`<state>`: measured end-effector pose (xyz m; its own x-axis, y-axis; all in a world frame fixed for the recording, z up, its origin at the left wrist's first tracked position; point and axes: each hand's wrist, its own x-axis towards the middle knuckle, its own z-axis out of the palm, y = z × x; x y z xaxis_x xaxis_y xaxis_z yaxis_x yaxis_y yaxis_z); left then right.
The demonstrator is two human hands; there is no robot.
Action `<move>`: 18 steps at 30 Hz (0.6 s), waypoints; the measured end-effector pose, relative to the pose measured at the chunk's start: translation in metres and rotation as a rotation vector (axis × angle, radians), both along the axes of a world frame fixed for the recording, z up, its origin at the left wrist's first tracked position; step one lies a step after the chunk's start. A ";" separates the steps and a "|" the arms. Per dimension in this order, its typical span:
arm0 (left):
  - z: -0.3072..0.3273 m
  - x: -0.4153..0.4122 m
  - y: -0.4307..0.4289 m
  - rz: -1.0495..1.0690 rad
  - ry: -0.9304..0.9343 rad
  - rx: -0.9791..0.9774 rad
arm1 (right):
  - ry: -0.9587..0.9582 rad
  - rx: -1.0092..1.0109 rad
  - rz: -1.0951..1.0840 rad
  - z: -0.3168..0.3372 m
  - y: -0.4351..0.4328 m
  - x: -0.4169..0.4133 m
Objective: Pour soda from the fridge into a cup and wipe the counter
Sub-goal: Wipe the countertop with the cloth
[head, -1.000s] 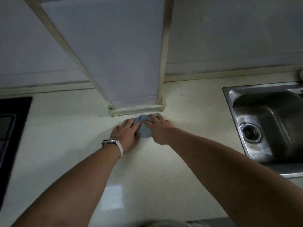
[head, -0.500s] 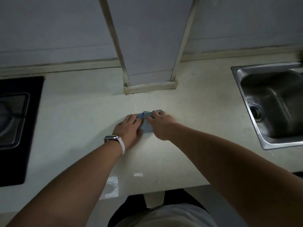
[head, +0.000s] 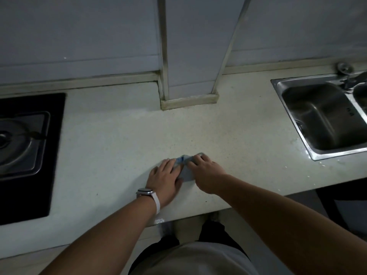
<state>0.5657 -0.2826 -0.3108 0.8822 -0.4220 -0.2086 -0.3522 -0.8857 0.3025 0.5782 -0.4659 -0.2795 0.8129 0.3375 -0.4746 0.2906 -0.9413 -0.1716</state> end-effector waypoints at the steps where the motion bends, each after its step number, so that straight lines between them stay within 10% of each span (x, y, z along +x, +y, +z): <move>1: 0.001 -0.004 0.001 -0.009 -0.004 -0.009 | -0.009 0.011 -0.010 -0.001 0.001 -0.006; 18: 0.008 -0.029 0.010 -0.224 -0.189 0.092 | -0.123 0.084 0.018 0.000 -0.023 -0.050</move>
